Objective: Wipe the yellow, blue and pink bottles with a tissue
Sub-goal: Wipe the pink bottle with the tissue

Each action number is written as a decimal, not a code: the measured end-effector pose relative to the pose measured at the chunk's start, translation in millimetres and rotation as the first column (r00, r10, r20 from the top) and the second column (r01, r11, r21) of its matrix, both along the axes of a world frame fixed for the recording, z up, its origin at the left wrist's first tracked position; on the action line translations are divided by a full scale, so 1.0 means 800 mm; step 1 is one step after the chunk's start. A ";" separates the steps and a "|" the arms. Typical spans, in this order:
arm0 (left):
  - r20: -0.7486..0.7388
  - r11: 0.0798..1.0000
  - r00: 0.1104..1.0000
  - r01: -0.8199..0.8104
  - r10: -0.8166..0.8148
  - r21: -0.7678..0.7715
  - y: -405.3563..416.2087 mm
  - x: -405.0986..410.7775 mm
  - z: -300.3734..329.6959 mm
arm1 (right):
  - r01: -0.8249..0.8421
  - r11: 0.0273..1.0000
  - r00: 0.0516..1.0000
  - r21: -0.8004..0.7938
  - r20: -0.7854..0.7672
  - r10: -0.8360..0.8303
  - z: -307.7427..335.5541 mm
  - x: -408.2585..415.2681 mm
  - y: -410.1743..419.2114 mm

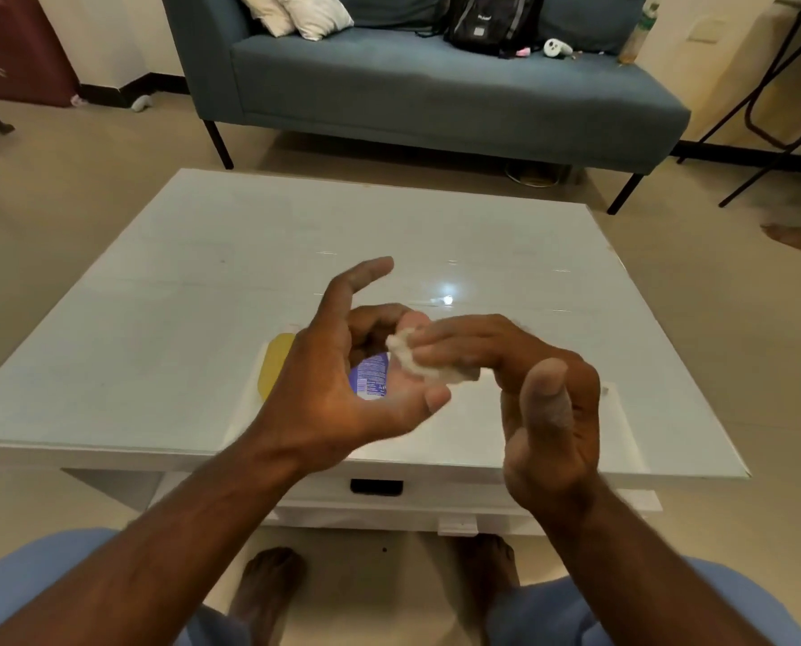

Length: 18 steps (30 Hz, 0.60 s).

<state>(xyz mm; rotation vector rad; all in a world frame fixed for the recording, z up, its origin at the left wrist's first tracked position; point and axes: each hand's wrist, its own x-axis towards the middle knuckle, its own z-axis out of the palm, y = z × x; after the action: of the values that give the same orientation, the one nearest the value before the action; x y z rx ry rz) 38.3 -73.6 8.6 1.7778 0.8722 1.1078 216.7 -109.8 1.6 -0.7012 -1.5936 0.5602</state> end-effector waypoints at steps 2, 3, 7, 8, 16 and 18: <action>0.059 0.999 0.998 -0.034 0.037 -0.038 -0.002 0.001 0.001 | 0.042 0.998 0.999 -0.049 0.009 -0.041 -0.002 0.002 0.001; 0.067 0.998 0.997 -0.037 0.040 -0.047 -0.005 0.003 0.001 | 0.079 0.994 0.997 -0.081 0.030 -0.077 -0.004 0.003 0.001; 0.100 0.995 0.993 -0.056 0.064 -0.079 -0.008 0.008 -0.002 | 0.116 0.981 0.993 -0.158 0.038 -0.112 -0.005 -0.003 0.000; 0.110 0.994 0.991 -0.072 0.081 -0.081 -0.005 0.008 -0.003 | 0.105 0.984 0.994 -0.142 0.019 -0.104 -0.004 -0.003 -0.002; 0.147 0.988 0.987 -0.047 0.069 -0.150 -0.003 0.011 -0.005 | 0.306 0.902 0.946 -0.305 -0.009 -0.324 -0.006 0.005 0.014; 0.118 0.990 0.991 -0.041 0.057 -0.139 0.000 0.009 -0.005 | 0.309 0.895 0.941 -0.321 -0.033 -0.337 -0.006 0.007 0.014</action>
<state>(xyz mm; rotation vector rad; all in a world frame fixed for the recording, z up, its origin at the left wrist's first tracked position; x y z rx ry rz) 45.7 -73.7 4.4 1.5684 0.9000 1.1478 222.5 -98.4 -3.2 -1.1412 -1.2800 0.5908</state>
